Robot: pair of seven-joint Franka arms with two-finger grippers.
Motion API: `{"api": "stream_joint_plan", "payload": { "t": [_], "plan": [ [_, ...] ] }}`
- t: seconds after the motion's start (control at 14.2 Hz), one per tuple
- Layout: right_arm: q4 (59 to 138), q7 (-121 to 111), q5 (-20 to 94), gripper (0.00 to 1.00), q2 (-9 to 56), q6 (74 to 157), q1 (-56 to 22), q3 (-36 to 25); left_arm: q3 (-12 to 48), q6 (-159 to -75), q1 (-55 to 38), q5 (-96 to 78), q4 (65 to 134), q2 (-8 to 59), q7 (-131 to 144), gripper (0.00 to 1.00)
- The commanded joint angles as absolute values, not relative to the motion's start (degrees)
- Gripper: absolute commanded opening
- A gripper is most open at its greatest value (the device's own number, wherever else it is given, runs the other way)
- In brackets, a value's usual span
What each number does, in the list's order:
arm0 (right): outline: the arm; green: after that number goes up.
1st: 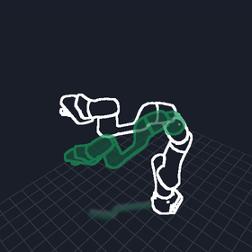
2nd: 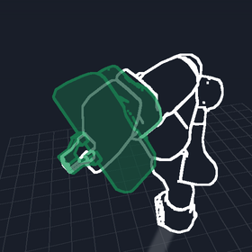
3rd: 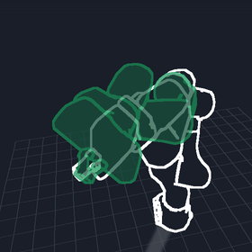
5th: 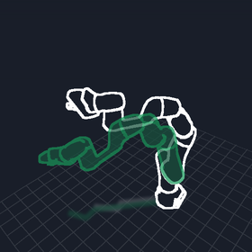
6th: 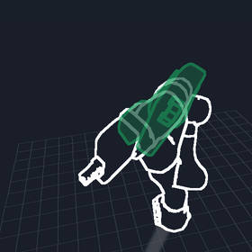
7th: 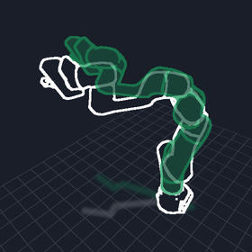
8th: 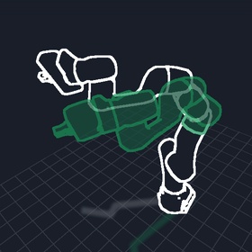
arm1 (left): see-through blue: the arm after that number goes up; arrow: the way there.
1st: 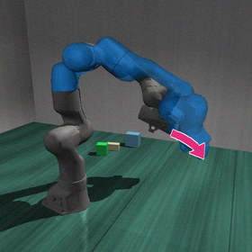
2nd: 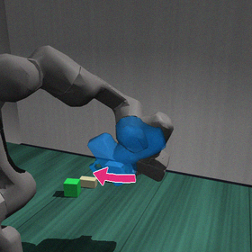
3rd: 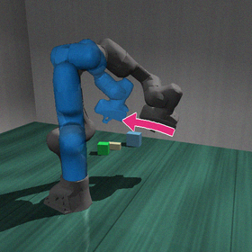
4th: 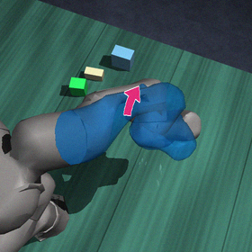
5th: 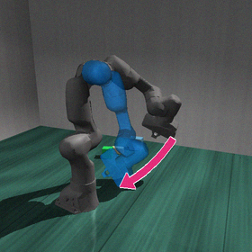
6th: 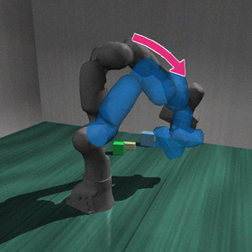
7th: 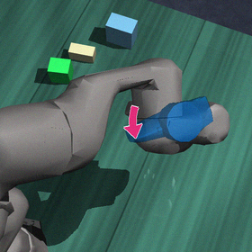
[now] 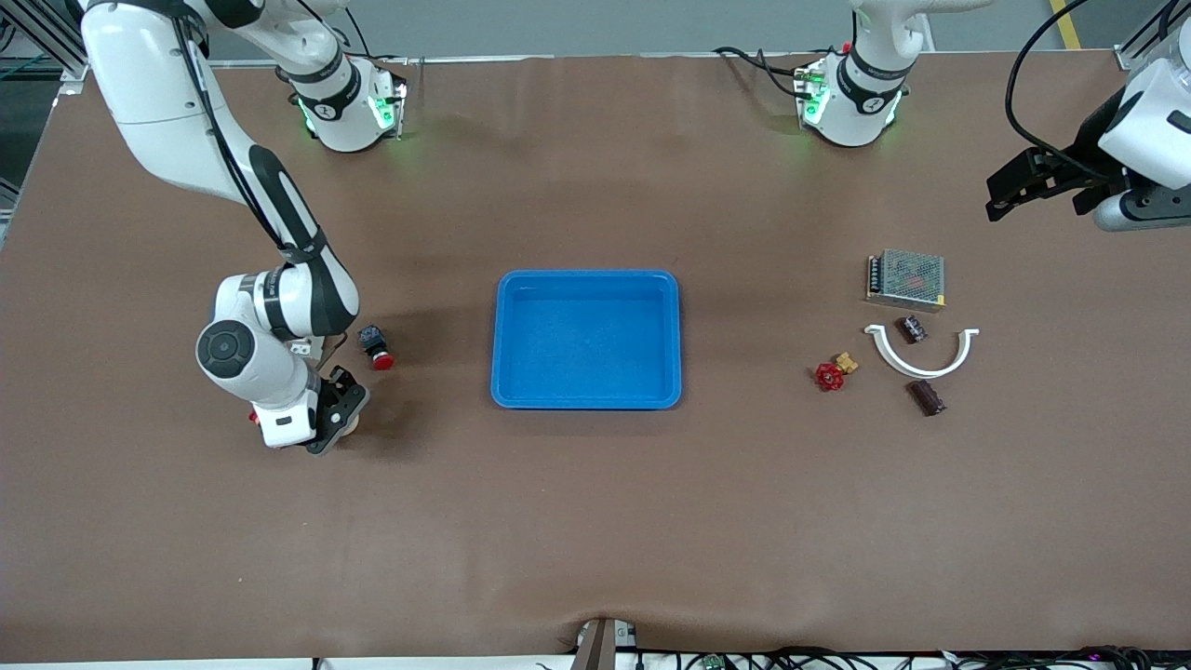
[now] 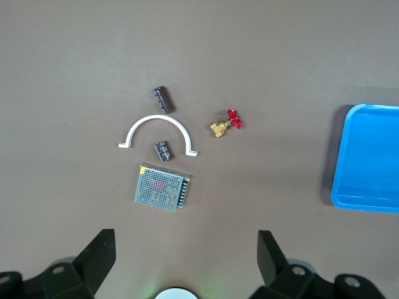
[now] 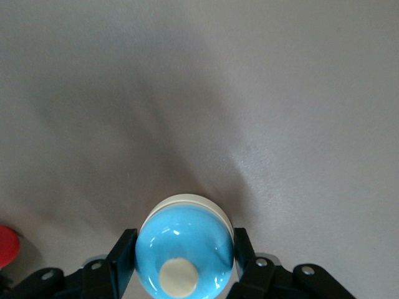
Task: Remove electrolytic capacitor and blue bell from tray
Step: 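Lower the bell beside the red buttons and open the right gripper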
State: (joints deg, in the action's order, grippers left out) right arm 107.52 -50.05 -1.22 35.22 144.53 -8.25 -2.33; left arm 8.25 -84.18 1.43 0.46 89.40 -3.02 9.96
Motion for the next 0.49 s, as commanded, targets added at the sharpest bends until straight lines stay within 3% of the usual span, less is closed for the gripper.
{"api": "stream_joint_plan", "payload": {
  "t": [0.0, 0.07, 0.14, 0.42],
  "plan": [
    [107.6, -50.9, 0.0, 0.51, 35.5, 144.9, -6.8, -0.9, 8.2, -83.9, 1.9, -0.4, 90.9, -5.0, 8.5, 1.00],
    [107.5, -50.7, 0.3, 0.63, 35.8, 144.8, -6.9, -1.0, 8.2, -83.9, 1.9, -0.4, 90.9, -5.0, 8.5, 1.00],
    [107.4, -50.7, 1.1, 1.00, 35.8, 144.4, -6.9, -0.9, 8.2, -83.9, 1.9, -0.3, 90.9, -5.0, 8.5, 1.00],
    [105.9, -49.9, 1.7, 1.00, 34.5, 141.2, -7.4, -0.9, 8.1, -83.9, 1.9, 0.1, 90.9, -5.0, 8.5, 1.00]
  ]
}}
